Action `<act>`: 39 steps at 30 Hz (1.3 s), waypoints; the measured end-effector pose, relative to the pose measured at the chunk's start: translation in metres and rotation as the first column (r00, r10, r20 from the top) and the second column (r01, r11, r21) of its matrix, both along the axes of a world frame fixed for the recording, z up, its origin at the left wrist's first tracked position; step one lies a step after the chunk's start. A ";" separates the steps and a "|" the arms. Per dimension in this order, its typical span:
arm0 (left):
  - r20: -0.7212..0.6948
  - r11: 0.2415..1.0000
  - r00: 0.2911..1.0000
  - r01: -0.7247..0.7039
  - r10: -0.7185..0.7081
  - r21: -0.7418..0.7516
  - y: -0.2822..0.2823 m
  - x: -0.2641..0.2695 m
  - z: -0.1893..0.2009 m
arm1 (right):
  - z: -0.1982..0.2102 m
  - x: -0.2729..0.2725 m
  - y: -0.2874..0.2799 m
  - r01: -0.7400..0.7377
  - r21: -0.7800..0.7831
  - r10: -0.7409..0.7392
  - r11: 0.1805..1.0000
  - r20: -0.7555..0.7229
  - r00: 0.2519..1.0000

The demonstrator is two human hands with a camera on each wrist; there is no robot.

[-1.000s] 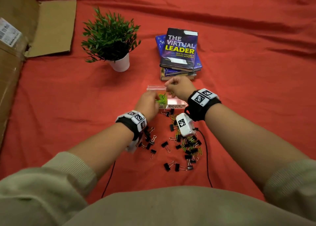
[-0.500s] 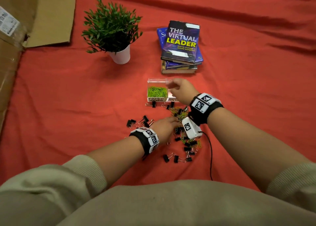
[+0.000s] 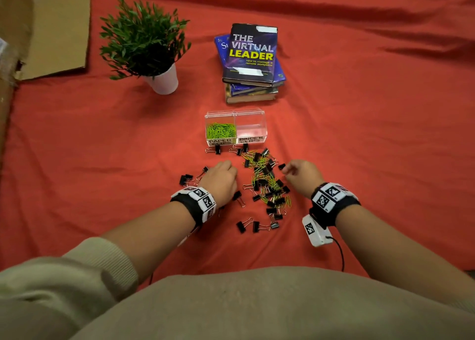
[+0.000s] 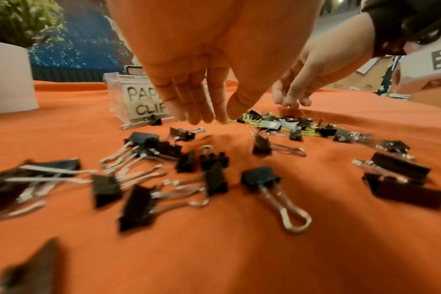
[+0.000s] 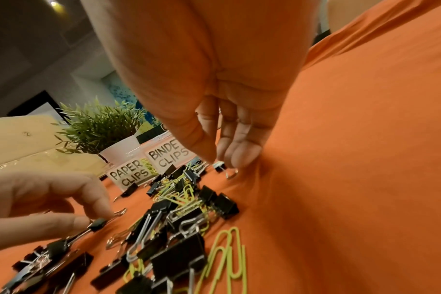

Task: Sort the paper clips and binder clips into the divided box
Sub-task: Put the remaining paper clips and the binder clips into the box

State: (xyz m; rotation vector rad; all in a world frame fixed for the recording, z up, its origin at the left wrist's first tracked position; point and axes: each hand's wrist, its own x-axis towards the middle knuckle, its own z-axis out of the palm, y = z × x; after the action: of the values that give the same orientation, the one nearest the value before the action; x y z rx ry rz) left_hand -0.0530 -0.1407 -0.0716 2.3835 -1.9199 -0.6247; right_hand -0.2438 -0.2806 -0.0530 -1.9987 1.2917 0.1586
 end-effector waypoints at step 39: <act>-0.288 0.980 0.938 -0.165 0.191 0.113 -0.034 -0.058 0.011 | -0.013 -0.003 0.008 -0.034 0.084 0.025 0.996 0.108 0.994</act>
State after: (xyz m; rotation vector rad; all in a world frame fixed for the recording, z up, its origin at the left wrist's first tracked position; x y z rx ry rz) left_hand -0.1112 -0.1747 -0.0611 2.3142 -1.5653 -1.0057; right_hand -0.2467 -0.2727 -0.0660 -1.9272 1.1690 0.1179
